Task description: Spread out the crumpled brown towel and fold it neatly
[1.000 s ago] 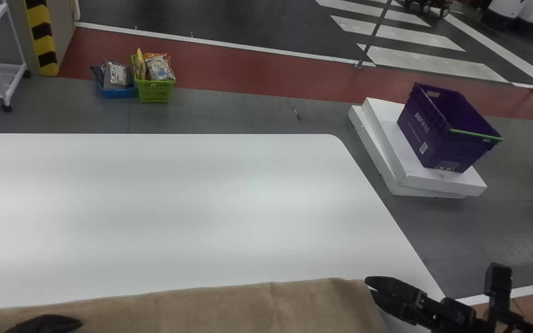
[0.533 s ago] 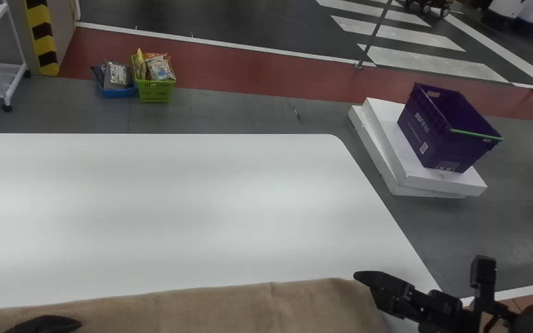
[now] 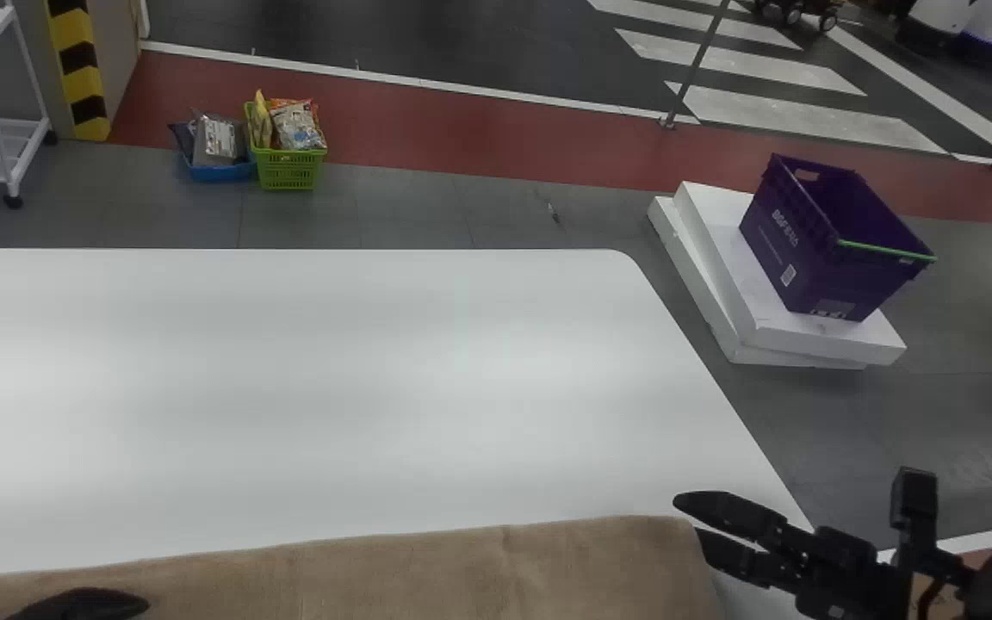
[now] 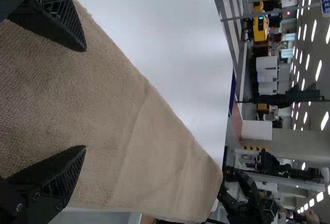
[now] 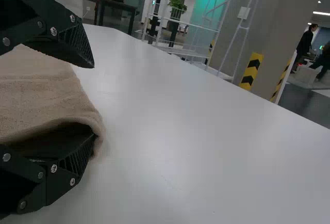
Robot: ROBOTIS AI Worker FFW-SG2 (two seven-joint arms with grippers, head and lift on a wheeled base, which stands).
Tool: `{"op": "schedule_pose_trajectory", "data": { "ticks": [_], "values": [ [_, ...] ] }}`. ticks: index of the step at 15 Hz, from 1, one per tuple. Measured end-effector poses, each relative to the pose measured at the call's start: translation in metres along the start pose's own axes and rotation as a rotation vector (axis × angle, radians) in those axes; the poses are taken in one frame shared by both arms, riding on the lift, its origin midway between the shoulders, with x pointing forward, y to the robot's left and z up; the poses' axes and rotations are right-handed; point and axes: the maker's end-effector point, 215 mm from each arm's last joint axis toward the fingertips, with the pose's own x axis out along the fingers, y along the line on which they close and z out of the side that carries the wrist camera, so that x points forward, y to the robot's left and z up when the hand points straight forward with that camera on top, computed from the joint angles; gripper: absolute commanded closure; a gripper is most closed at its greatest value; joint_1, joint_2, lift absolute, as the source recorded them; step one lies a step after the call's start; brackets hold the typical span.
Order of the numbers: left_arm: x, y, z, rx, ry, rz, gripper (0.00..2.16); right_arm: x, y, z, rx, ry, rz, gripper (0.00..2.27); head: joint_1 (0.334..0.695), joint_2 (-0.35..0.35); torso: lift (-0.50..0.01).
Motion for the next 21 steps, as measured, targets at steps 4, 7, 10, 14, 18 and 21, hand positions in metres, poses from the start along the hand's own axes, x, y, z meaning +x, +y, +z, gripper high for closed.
{"op": "schedule_pose_trajectory", "data": {
  "ticks": [4,7,10,14,18,21],
  "values": [
    [0.001,0.0,0.001,0.001,-0.003,-0.002,0.16,0.0,-0.005,0.012,0.007,-0.007,-0.01,0.44,0.695,-0.35,-0.128],
    [0.001,0.0,0.0,0.0,-0.005,-0.002,0.16,0.005,-0.009,0.015,0.008,-0.004,-0.009,0.44,0.695,-0.35,-0.128],
    [0.0,0.0,0.0,0.001,-0.005,-0.001,0.16,0.003,-0.011,0.018,0.009,-0.013,-0.006,0.44,0.695,-0.35,-0.128],
    [-0.002,0.002,0.002,0.005,-0.005,0.003,0.16,-0.018,0.005,0.029,0.036,-0.073,0.038,0.49,0.695,-0.35,-0.128],
    [-0.002,0.002,0.003,0.007,-0.007,0.002,0.16,-0.032,0.044,0.031,-0.007,-0.123,0.138,1.57,0.695,-0.35,-0.128],
    [-0.005,0.002,0.007,0.009,-0.012,0.002,0.14,-0.024,0.061,0.021,-0.051,-0.126,0.152,1.85,0.695,-0.35,-0.128]
  ]
}}
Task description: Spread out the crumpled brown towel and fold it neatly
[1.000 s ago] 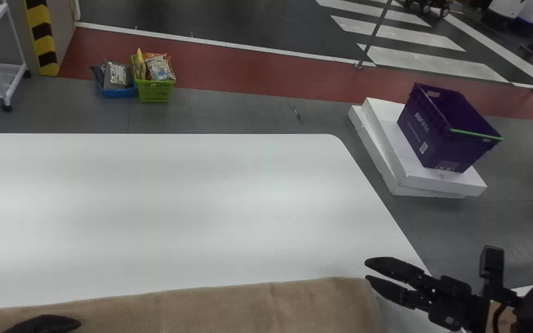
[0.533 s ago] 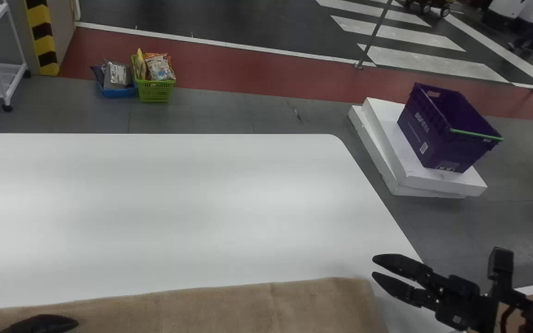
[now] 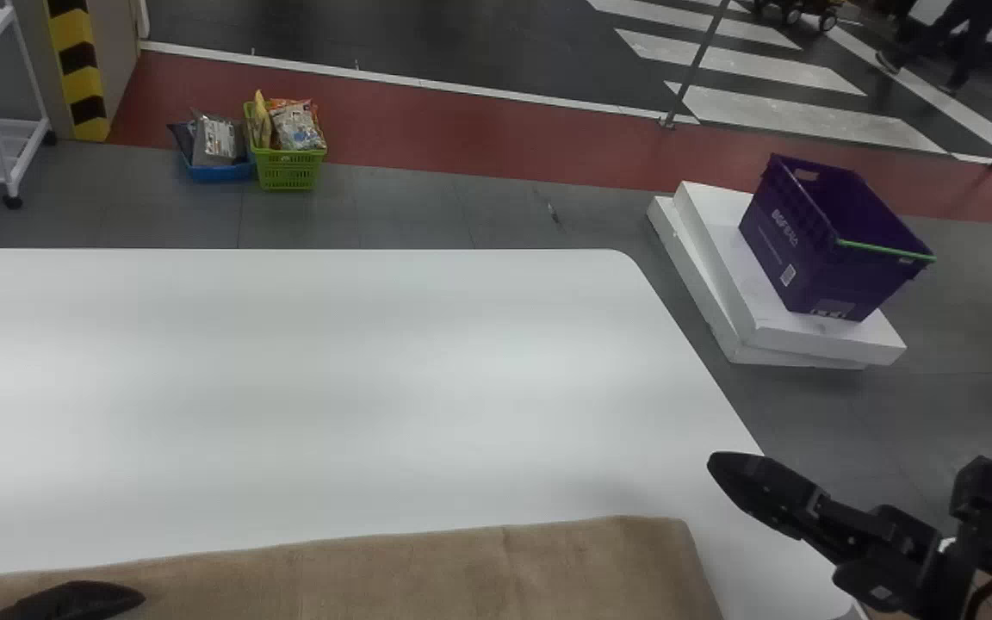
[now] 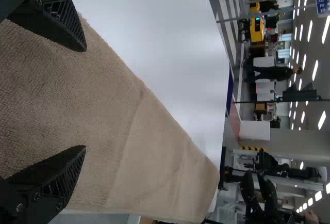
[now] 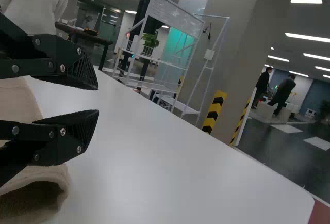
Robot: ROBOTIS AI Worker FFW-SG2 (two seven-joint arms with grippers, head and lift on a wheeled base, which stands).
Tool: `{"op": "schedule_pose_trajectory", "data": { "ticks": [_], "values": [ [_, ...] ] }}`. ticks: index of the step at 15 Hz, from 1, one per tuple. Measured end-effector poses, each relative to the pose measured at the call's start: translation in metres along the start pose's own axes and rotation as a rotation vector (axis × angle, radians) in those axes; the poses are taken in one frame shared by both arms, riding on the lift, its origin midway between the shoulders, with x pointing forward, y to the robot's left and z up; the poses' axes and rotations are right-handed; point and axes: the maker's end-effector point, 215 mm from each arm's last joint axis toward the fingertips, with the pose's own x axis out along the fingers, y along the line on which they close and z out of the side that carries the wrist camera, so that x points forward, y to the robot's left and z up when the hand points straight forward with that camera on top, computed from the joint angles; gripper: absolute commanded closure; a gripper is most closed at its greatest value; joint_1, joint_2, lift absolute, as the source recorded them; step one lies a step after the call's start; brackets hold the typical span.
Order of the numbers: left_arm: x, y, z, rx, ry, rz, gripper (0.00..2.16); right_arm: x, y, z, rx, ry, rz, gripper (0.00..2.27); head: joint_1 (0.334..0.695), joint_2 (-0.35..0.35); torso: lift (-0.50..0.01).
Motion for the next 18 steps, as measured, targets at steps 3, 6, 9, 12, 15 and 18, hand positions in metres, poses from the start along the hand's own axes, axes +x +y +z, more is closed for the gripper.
{"op": "schedule_pose_trajectory", "data": {
  "ticks": [3,6,9,12,15,18],
  "values": [
    [-0.01,0.003,0.008,-0.013,-0.028,0.018,0.14,0.012,-0.01,-0.023,-0.029,0.071,-0.079,1.86,0.695,-0.35,-0.128],
    [-0.027,0.012,0.017,-0.024,-0.059,0.044,0.15,0.019,-0.033,-0.04,-0.037,0.127,-0.177,1.86,0.695,-0.35,-0.128],
    [-0.033,0.015,0.02,-0.028,-0.069,0.055,0.15,0.019,-0.05,-0.044,-0.051,0.147,-0.234,1.86,0.695,-0.35,-0.128],
    [-0.033,0.015,0.02,-0.028,-0.069,0.055,0.15,0.012,-0.062,-0.039,-0.046,0.134,-0.261,1.86,0.695,-0.35,-0.128],
    [-0.033,0.015,0.02,-0.027,-0.069,0.051,0.15,0.002,-0.063,-0.032,-0.019,0.104,-0.252,1.86,0.695,-0.35,-0.128],
    [-0.033,0.014,0.021,-0.024,-0.069,0.051,0.15,0.001,-0.071,-0.038,-0.01,0.118,-0.27,1.86,0.695,-0.35,-0.128]
  ]
}}
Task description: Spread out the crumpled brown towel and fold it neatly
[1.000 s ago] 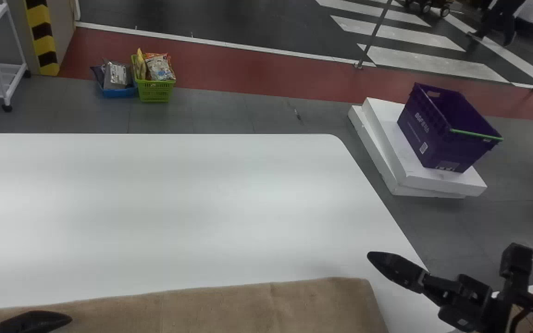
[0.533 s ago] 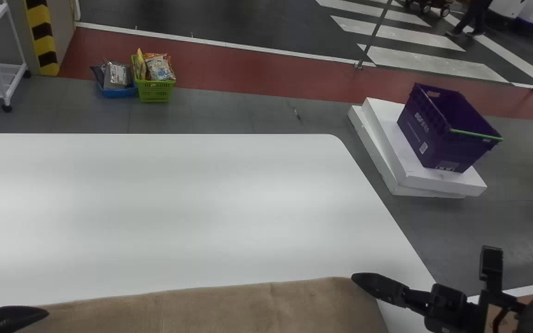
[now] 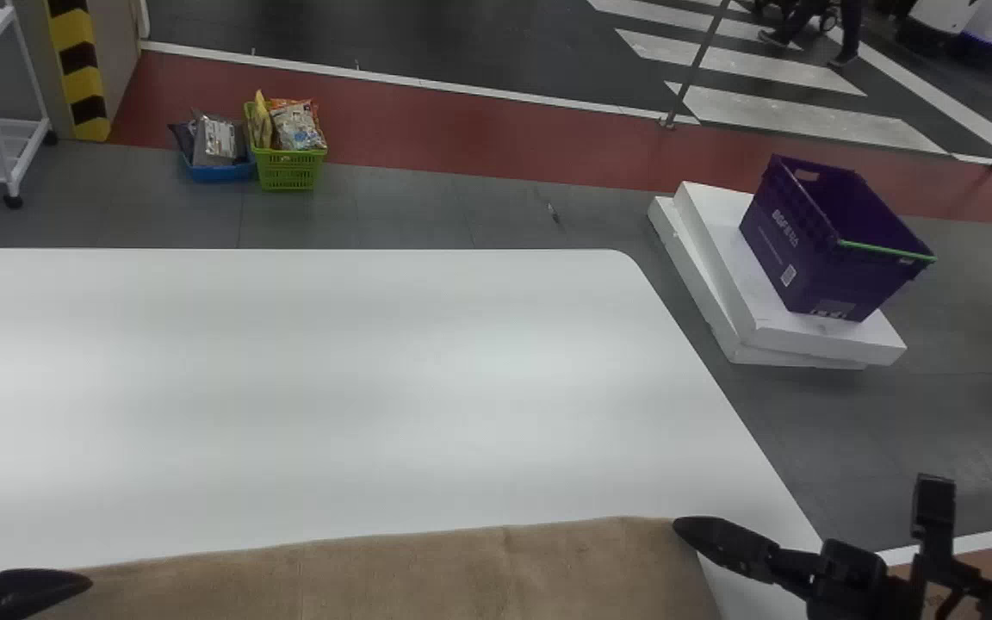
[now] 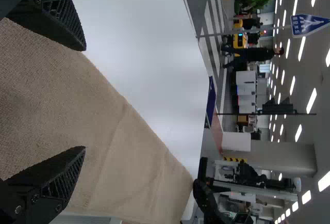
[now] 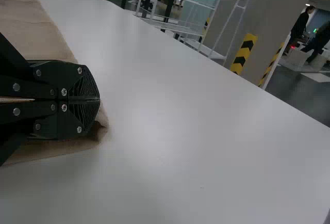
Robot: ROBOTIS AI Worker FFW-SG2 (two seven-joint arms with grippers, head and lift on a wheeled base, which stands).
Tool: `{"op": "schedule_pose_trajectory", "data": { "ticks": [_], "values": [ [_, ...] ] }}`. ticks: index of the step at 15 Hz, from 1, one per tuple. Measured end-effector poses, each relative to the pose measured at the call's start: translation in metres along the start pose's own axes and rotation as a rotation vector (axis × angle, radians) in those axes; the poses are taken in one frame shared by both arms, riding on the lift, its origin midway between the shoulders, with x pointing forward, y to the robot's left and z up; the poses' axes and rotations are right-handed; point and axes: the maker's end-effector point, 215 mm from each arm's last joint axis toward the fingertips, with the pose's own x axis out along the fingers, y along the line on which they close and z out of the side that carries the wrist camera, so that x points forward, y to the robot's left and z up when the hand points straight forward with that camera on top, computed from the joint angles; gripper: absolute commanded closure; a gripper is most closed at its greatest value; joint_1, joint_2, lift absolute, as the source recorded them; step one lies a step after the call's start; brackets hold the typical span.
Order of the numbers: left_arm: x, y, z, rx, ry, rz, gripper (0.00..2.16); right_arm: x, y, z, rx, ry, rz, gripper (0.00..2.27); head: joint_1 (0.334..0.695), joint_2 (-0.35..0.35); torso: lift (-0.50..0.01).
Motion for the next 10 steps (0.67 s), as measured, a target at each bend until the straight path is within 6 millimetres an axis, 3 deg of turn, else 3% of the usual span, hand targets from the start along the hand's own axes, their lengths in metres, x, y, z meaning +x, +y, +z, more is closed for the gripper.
{"op": "schedule_pose_trajectory", "data": {
  "ticks": [10],
  "values": [
    [-0.001,0.0,-0.001,-0.001,0.002,0.0,0.15,0.011,-0.022,-0.022,0.015,0.08,-0.069,1.86,0.695,-0.35,-0.128]
  ]
}}
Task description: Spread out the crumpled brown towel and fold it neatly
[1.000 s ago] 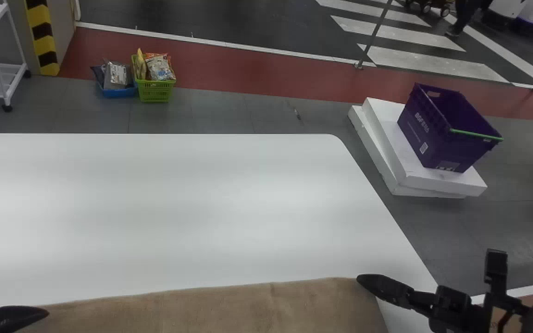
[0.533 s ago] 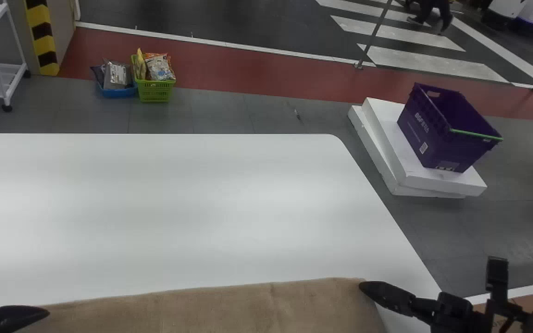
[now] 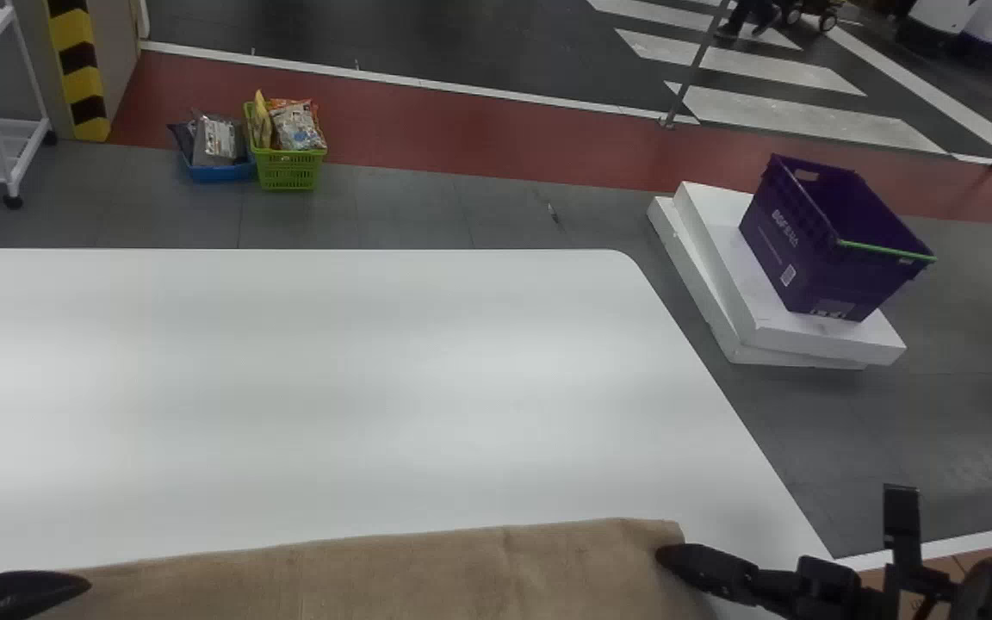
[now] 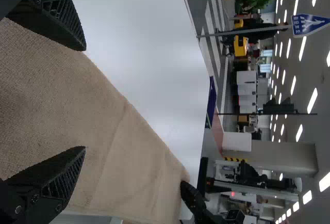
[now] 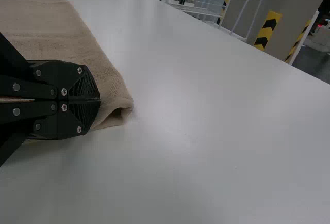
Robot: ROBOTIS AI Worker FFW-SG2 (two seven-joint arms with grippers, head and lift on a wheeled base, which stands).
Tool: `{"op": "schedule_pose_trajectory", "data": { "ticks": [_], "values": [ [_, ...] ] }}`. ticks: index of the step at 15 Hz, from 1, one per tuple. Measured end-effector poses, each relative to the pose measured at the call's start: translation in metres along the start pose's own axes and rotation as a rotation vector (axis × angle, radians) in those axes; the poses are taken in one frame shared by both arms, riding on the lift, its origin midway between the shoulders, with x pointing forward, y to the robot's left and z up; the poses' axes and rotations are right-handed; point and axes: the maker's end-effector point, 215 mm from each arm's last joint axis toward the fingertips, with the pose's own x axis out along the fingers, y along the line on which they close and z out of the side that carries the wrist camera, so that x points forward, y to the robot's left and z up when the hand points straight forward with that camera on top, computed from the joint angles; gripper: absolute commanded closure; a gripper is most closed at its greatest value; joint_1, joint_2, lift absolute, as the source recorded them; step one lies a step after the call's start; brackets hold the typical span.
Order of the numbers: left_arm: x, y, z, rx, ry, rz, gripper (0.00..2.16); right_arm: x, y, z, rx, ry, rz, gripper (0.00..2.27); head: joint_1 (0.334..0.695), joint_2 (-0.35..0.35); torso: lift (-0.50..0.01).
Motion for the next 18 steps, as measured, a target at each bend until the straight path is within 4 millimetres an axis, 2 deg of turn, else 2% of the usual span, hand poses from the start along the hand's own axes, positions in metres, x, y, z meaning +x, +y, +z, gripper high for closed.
{"op": "schedule_pose_trajectory", "data": {
  "ticks": [10,18],
  "values": [
    [0.002,0.005,0.004,0.001,-0.013,0.002,0.15,0.008,-0.018,0.047,0.005,-0.037,-0.033,1.85,0.695,-0.35,-0.128],
    [-0.002,0.011,0.009,0.005,-0.026,0.009,0.14,0.016,-0.03,0.104,-0.047,-0.09,-0.07,1.85,0.695,-0.35,-0.128]
  ]
}}
